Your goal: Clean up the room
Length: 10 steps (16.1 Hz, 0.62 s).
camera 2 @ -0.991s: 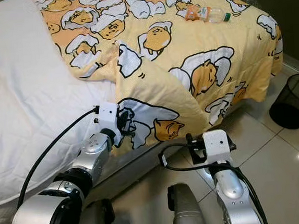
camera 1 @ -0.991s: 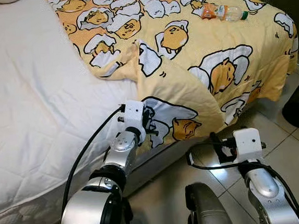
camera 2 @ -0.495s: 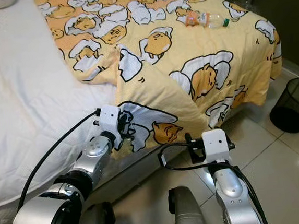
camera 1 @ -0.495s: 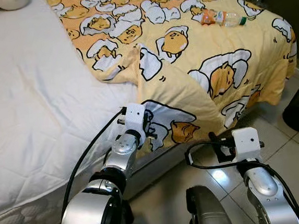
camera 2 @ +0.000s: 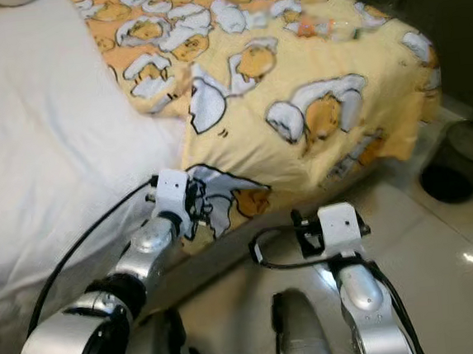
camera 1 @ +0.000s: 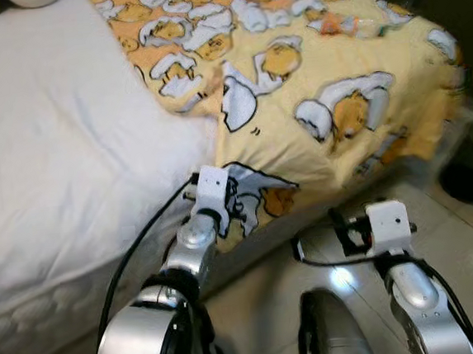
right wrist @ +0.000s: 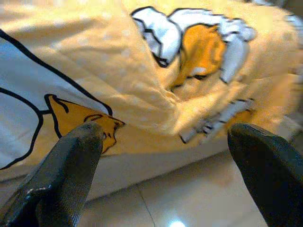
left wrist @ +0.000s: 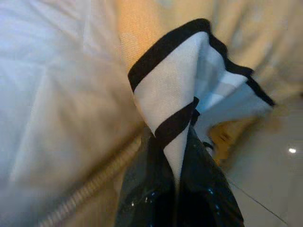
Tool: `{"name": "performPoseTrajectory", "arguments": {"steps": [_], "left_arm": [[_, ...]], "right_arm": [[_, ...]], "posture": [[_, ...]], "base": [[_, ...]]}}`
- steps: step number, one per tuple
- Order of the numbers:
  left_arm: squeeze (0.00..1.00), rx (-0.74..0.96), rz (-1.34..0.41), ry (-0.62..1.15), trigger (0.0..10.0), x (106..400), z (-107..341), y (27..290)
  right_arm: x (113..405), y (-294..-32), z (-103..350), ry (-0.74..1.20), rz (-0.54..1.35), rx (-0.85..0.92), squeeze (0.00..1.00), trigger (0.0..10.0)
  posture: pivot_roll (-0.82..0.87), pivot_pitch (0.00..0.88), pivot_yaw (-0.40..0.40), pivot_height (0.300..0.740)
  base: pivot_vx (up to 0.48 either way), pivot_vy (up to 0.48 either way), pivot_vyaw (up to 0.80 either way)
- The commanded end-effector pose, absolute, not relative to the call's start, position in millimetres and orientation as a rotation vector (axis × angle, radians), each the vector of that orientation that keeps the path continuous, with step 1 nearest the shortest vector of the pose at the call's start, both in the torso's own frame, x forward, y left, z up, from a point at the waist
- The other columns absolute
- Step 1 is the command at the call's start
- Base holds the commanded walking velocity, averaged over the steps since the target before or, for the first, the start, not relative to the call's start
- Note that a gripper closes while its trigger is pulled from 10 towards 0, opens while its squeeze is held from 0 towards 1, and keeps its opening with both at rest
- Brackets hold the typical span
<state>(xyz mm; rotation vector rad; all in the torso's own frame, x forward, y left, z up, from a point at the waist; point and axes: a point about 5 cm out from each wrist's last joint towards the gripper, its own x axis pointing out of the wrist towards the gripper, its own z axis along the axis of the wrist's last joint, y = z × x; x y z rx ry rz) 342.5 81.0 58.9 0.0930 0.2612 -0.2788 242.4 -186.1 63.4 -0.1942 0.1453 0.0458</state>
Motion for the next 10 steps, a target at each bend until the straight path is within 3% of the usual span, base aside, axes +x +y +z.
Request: {"name": "performPoseTrajectory", "arguments": {"steps": [1,3,6,8,9,10], "left_arm": [[0.0,0.105,-0.309,0.273,10.0,340,56,75],[0.0,0.102,-0.432,0.326,10.0,324,43,50],[0.0,-0.038,-0.608,0.625,10.0,274,-2,15],[0.0,-0.041,-0.632,0.79,10.0,243,-26,7],[1.0,-0.058,-0.605,0.77,10.0,243,-25,6],[1.0,0.016,-0.585,0.694,10.0,253,-18,8]], "right_arm": [[240,-186,60,0.16,0.052,-0.195,0.0,10.0],[240,-185,58,0.164,0.057,-0.195,0.0,10.0],[240,-183,57,0.171,0.061,-0.192,0.0,10.0],[241,-181,56,0.176,0.073,-0.194,0.0,10.0],[242,-181,56,0.177,0.078,-0.197,0.0,10.0],[243,-181,56,0.177,0.079,-0.199,0.0,10.0]], "posture": [[-0.24,0.033,0.034,0.618],[-0.24,0.035,0.032,0.618],[-0.24,0.039,0.033,0.618],[-0.23,0.042,0.027,0.618],[-0.23,0.042,0.027,0.618],[-0.23,0.042,0.027,0.618]], "base": [[-0.465,0.0,0.0],[0.0,0.0,0.0],[0.0,0.0,0.0],[0.0,0.0,0.0],[0.0,0.0,0.0],[0.0,0.0,0.0]]}}
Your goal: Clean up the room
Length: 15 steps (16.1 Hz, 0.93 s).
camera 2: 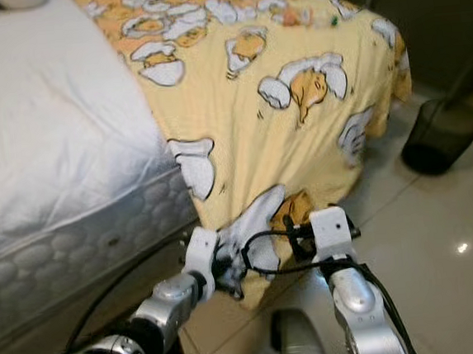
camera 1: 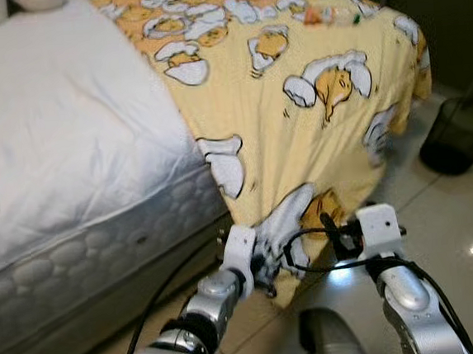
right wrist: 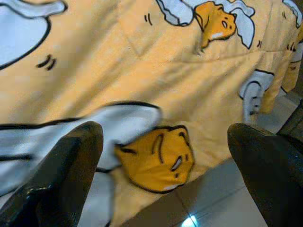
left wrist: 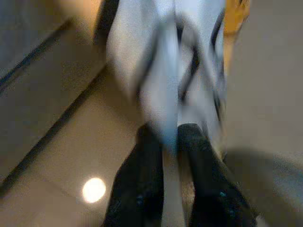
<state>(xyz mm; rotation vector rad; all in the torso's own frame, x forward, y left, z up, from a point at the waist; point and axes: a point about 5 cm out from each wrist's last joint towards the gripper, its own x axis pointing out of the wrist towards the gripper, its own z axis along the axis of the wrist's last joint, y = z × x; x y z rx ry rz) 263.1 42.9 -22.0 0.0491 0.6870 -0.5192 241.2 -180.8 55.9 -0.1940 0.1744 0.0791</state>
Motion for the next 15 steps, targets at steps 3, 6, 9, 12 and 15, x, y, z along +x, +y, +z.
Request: {"name": "performPoseTrajectory", "arguments": {"steps": [3,6,9,12,15], "left_arm": [[1.0,0.181,-0.579,0.488,10.0,274,2,14],[1.0,0.098,-0.495,0.189,10.0,302,44,27],[1.0,-0.124,-0.156,-0.002,10.0,325,97,71],[1.0,0.01,-0.046,-0.13,10.0,323,122,96],[1.0,0.091,0.014,-0.046,10.0,310,105,121]], "right_arm": [[244,-182,57,0.175,0.078,-0.2,0.0,10.0],[248,-184,61,0.153,0.057,-0.197,0.0,10.0],[265,-183,96,0.004,0.012,-0.167,0.0,10.0],[280,-182,112,-0.051,0.001,-0.152,0.0,10.0],[283,-193,107,-0.028,-0.076,-0.064,1.0,10.0]], "posture": [[-0.24,0.04,0.023,0.618],[-0.22,0.026,0.028,0.618],[-0.18,0.0,0.029,0.618],[-0.15,0.0,0.031,0.618],[-0.13,0.0,0.037,0.618]], "base": [[0.0,0.0,0.0],[0.0,0.0,0.0],[0.0,0.0,0.0],[0.0,0.0,0.0],[0.0,0.0,0.0]]}}
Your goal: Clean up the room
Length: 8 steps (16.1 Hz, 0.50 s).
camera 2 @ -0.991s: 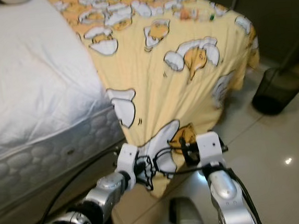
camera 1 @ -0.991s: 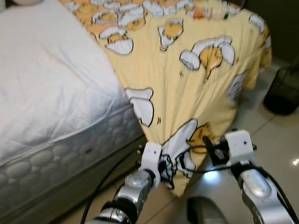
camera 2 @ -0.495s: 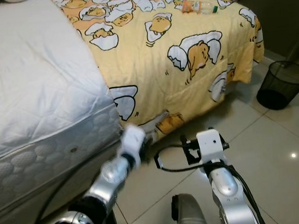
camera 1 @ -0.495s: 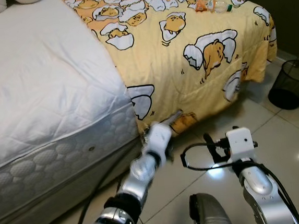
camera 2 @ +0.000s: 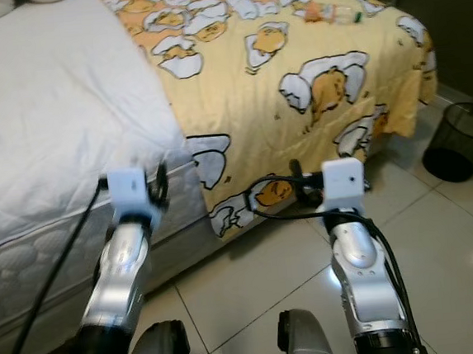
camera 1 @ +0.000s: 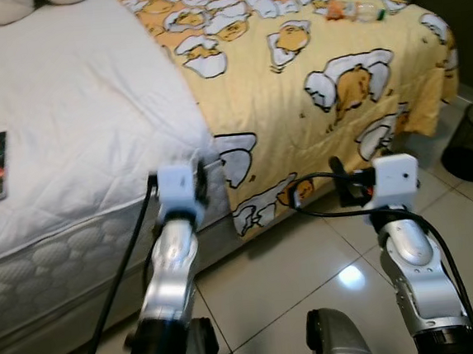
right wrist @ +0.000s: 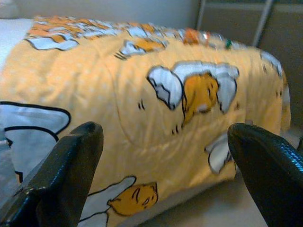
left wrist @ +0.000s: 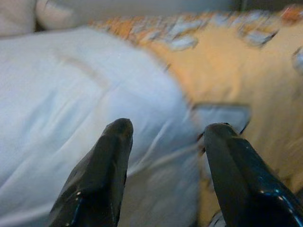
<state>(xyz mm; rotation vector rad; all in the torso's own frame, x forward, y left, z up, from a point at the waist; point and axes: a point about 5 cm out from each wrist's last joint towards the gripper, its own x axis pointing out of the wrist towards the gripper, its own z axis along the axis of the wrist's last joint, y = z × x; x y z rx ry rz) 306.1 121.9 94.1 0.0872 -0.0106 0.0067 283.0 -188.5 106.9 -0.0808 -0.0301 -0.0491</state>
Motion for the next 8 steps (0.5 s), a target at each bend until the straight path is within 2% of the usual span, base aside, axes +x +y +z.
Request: {"name": "performPoseTrajectory", "arguments": {"steps": [1,2,8], "left_arm": [[1.0,0.098,0.026,-0.051,10.0,306,107,128],[1.0,0.112,0.019,-0.072,10.0,304,111,129],[1.0,0.038,0.053,0.013,10.0,302,97,127]], "right_arm": [[282,-197,103,-0.009,-0.093,-0.043,1.0,10.0],[281,-197,101,-0.004,-0.089,-0.059,1.0,10.0],[281,-193,97,-0.013,-0.083,-0.087,1.0,10.0]], "posture": [[-0.12,0.0,0.038,0.618],[-0.11,0.0,0.038,0.618],[-0.17,0.0,0.038,0.618]], "base": [[0.0,0.0,0.0],[0.0,0.0,0.0],[0.0,-0.472,0.0]]}}
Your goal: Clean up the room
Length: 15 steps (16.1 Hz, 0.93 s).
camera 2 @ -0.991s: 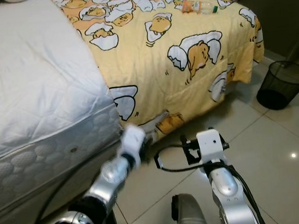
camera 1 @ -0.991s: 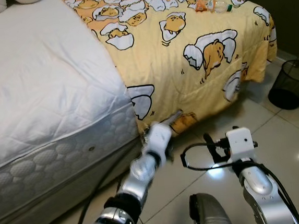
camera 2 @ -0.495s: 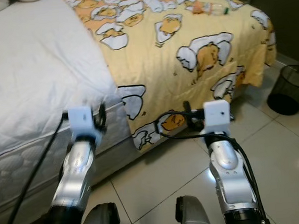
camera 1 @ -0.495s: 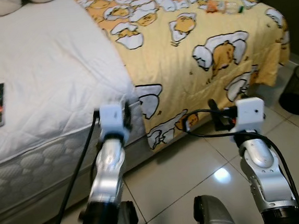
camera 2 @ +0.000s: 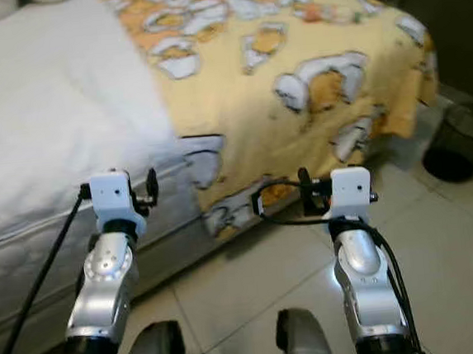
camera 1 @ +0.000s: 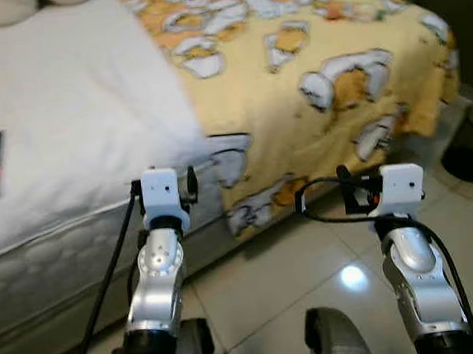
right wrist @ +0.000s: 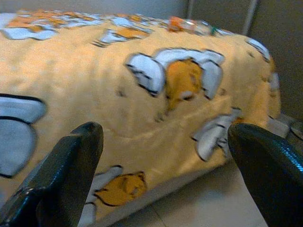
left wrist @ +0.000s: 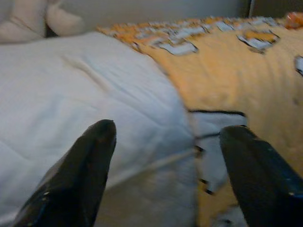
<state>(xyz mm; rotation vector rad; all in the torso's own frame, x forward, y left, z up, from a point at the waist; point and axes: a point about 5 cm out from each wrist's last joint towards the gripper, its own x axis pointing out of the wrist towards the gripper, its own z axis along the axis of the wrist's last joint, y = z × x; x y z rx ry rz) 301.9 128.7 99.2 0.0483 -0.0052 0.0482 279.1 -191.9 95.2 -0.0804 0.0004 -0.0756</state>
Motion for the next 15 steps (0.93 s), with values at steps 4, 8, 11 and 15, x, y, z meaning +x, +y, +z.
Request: {"name": "performPoseTrajectory", "arguments": {"steps": [4,8,11,15], "left_arm": [[1.0,0.036,0.046,0.033,10.0,309,95,124],[0.0,0.108,0.018,0.031,10.0,314,94,124],[0.0,0.093,-0.005,0.04,10.0,315,92,121],[0.0,0.048,-0.032,0.075,10.0,315,83,127]], "right_arm": [[284,-182,93,-0.006,-0.065,-0.063,1.0,10.0],[283,-176,81,0.046,-0.013,-0.149,0.0,10.0],[284,-171,85,0.024,-0.002,-0.084,0.0,10.0],[288,-170,89,-0.014,0.0,-0.056,0.0,10.0]], "posture": [[-0.17,0.0,0.048,0.618],[-0.16,0.0,0.06,0.618],[-0.16,0.0,0.063,0.648],[-0.16,0.0,0.07,0.693]], "base": [[0.0,-0.439,0.0],[0.064,-0.313,0.0],[0.0,0.0,0.0],[0.0,0.0,0.0]]}}
